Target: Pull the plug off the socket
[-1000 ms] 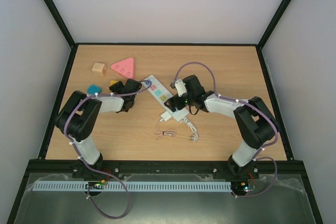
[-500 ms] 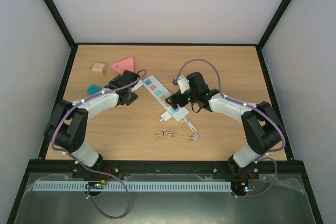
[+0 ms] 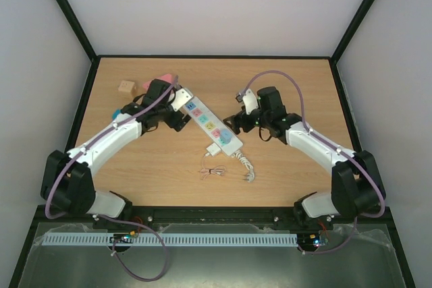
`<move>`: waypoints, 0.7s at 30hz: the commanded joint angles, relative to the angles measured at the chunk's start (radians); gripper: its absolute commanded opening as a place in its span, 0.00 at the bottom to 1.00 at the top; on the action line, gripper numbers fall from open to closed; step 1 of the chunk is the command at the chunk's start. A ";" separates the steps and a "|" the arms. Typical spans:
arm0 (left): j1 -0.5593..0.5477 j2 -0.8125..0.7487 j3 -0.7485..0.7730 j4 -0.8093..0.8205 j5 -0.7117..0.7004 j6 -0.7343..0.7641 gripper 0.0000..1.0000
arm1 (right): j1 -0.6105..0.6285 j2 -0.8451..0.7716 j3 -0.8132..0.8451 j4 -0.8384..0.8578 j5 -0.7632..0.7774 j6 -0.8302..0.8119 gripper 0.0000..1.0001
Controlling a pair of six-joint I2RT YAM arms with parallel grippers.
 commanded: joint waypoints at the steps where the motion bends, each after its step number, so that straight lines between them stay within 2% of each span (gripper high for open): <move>1: -0.092 -0.052 -0.050 -0.001 0.152 -0.075 0.99 | -0.012 -0.047 -0.037 -0.075 0.024 -0.024 0.96; 10: -0.260 0.038 -0.066 0.079 0.178 -0.158 0.99 | -0.041 -0.089 -0.083 -0.076 0.027 0.011 0.93; 21: -0.336 0.225 0.021 0.143 0.153 -0.198 0.95 | -0.074 -0.106 -0.136 -0.015 0.041 0.051 0.93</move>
